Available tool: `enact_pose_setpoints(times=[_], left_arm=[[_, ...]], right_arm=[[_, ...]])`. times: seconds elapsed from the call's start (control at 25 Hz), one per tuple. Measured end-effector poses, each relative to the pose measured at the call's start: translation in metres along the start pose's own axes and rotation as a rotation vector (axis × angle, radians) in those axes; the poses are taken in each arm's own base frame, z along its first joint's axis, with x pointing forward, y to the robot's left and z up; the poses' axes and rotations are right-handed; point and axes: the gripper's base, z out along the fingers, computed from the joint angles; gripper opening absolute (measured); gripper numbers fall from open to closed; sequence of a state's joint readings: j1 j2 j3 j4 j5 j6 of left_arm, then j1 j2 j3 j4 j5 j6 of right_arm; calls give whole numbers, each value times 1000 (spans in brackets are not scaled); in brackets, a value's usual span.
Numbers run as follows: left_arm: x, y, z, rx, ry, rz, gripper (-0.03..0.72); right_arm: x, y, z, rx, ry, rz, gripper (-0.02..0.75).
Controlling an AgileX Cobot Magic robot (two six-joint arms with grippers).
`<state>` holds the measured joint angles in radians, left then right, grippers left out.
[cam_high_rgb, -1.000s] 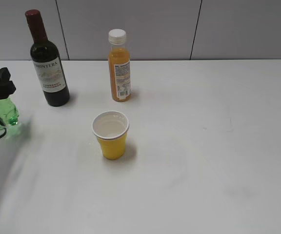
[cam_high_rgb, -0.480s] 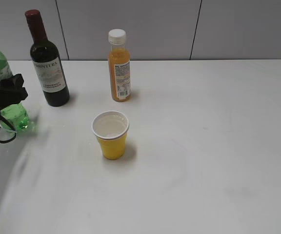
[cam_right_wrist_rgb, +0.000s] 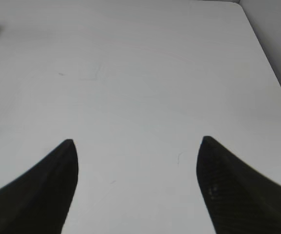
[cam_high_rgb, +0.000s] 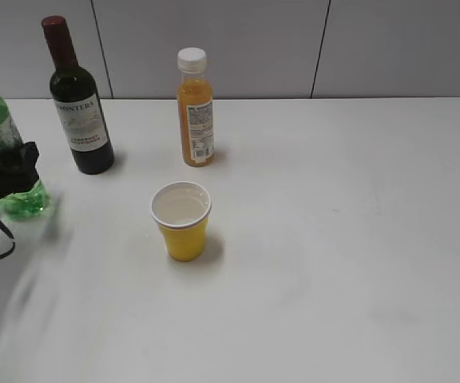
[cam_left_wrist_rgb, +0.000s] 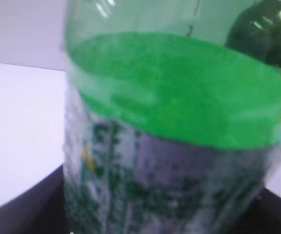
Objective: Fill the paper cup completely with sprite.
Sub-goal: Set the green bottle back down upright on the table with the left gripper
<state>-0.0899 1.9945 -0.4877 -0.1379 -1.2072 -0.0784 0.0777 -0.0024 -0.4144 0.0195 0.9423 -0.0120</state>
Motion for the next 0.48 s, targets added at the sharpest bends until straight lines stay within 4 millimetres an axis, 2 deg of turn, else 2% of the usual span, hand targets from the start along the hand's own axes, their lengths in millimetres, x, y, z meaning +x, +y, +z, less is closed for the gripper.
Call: enact_pose_setpoints(times=[0.48], left_arm=[[-1, 6, -48, -7, 52, 46, 600]], right_arm=[[0, 0, 0, 0, 0, 0, 585]])
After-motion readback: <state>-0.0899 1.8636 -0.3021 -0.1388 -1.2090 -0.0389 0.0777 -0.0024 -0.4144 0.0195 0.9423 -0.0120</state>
